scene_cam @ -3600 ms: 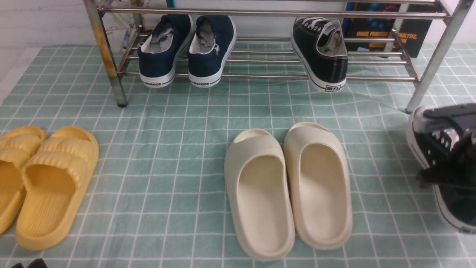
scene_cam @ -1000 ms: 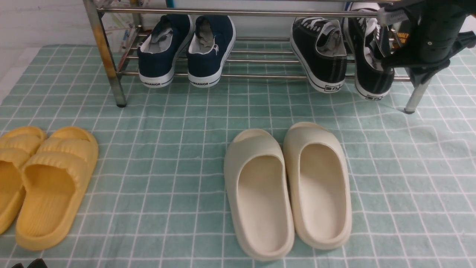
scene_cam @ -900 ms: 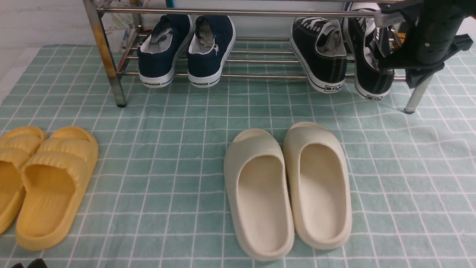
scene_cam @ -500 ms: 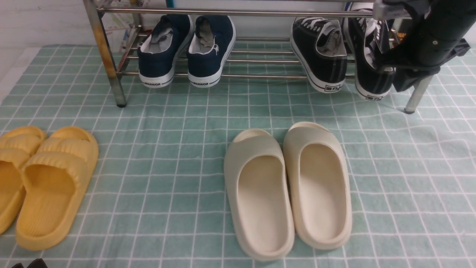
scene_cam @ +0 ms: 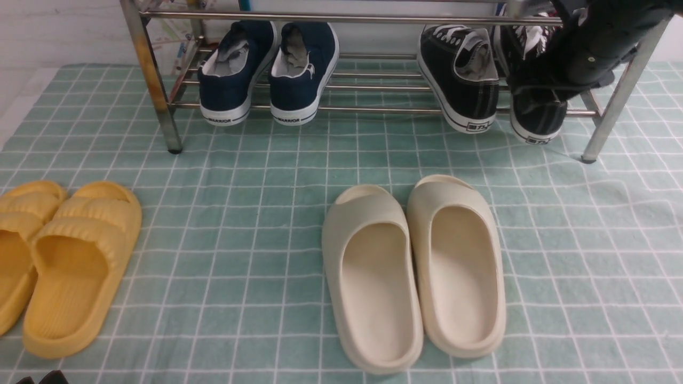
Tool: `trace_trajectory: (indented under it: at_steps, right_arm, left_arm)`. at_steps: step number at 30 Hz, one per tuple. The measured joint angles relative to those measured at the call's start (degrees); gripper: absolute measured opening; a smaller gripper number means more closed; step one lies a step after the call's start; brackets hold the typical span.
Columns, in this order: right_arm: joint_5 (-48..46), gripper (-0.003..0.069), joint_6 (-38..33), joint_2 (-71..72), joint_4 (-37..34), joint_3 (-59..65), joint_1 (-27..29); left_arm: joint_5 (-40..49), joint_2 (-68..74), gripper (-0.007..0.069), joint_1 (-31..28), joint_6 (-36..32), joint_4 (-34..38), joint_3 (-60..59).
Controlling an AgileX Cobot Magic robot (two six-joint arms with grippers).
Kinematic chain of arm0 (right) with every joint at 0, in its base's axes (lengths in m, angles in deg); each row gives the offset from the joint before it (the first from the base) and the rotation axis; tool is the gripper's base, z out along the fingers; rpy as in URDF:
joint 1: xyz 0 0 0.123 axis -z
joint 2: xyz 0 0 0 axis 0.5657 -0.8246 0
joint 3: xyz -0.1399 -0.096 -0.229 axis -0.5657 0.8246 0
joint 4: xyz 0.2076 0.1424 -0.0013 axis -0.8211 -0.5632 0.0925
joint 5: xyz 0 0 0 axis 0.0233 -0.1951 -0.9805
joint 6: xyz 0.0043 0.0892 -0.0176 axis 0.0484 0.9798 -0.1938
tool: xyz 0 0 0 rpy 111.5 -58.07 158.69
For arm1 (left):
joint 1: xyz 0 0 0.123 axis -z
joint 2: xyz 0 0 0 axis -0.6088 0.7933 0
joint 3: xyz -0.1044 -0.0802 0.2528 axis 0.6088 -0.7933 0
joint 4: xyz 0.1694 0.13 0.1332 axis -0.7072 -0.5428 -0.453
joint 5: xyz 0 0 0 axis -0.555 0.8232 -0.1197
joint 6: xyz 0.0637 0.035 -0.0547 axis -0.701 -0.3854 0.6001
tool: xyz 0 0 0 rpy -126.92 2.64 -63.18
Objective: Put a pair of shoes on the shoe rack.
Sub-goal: Use the right arm to put a shoe into the shoe rack
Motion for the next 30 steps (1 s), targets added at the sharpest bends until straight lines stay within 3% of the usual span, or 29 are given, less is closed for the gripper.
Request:
trace_trajectory:
  at_steps: [6, 15, 18, 20, 21, 22, 23, 28, 30]
  right_arm:
    - [1.36, 0.0493, 3.01, -4.21, 5.56, -5.11, -1.04]
    - [-1.31, 0.0391, 6.43, -9.02, 9.99, -6.35, -0.98]
    - [-0.04, 0.0298, 6.43, -9.96, 10.92, -6.35, -0.98]
    - [0.51, 0.0195, 6.38, -10.02, 11.59, -6.4, -0.92]
    - [0.61, 0.0109, 6.33, -10.02, 11.71, -6.58, -0.92]
    - [0.61, 0.0109, 6.33, -10.02, 11.71, -6.65, -0.92]
    - [0.1, 0.0032, 5.77, -10.07, 11.85, -7.5, -0.92]
    - [-7.21, 0.0018, -1.58, -10.42, 10.0, -11.61, -0.98]
    - [-10.99, 0.0018, -7.69, -10.69, 7.02, -14.57, -0.98]
  left_arm:
    - [0.0, 0.0, 0.0238, 0.0, 0.0, 0.0, 0.0]
    - [0.0, 0.0, 0.0238, 0.0, 0.0, 0.0, 0.0]
    - [0.0, 0.0, 0.0238, 0.0, 0.0, 0.0, 0.0]
    - [0.0, 0.0, 0.0238, 0.0, 0.0, 0.0, 0.0]
    - [0.0, 0.0, 0.0238, 0.0, 0.0, 0.0, 0.0]
    - [0.0, 0.0, 0.0238, 0.0, 0.0, 0.0, 0.0]
    - [0.0, 0.0, 0.0238, 0.0, 0.0, 0.0, 0.0]
    - [0.0, 0.0, 0.0238, 0.0, 0.0, 0.0, 0.0]
    - [0.0, 0.0, 0.0238, 0.0, 0.0, 0.0, 0.0]
